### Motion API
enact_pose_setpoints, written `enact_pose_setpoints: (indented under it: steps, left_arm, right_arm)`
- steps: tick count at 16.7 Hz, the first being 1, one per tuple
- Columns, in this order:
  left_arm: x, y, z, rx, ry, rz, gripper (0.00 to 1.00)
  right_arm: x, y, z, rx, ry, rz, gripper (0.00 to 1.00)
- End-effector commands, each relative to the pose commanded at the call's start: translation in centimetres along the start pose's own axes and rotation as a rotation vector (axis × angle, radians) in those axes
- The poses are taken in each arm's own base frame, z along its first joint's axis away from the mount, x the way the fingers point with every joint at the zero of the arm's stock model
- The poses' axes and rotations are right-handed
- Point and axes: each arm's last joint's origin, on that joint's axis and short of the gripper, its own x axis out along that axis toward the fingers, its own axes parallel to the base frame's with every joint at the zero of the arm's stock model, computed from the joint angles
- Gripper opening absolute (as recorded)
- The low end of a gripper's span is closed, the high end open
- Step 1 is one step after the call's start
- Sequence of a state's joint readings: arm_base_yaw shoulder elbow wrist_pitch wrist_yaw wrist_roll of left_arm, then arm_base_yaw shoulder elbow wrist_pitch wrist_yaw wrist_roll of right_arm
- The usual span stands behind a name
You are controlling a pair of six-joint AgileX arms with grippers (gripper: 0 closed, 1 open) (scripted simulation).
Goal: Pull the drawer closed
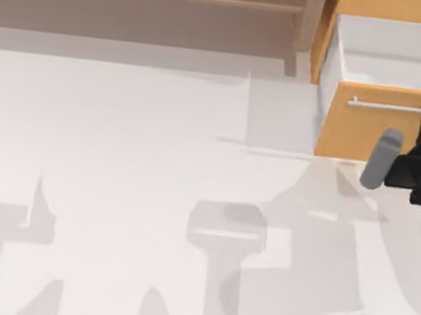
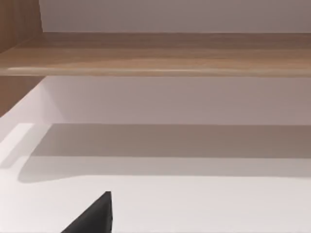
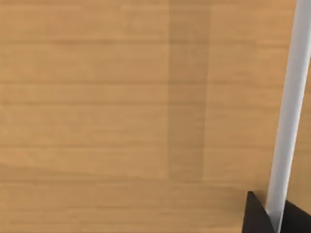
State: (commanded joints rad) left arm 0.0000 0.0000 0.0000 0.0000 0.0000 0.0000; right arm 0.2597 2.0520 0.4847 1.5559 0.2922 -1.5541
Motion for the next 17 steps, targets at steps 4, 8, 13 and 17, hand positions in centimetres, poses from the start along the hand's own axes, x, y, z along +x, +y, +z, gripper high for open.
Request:
enact_pose_setpoints:
  steps: [4, 8, 13, 17]
  left_arm:
    - [0.0, 0.0, 0.0, 0.000, 0.000, 0.000, 1.00]
    - [0.0, 0.0, 0.0, 0.000, 0.000, 0.000, 1.00]
    - [0.0, 0.0, 0.0, 0.000, 0.000, 0.000, 1.00]
    - [0.0, 0.0, 0.0, 0.000, 0.000, 0.000, 1.00]
  right_arm:
    - [1.8, -0.1, -0.1, 0.001, 0.000, -0.001, 0.00]
    - [1.7, -0.1, 0.0, 0.004, -0.003, 0.000, 0.00]
    - [4.4, -0.2, 0.1, 0.005, -0.004, -0.005, 0.00]
    - [7.2, -0.2, 0.0, 0.004, -0.003, 0.000, 0.00]
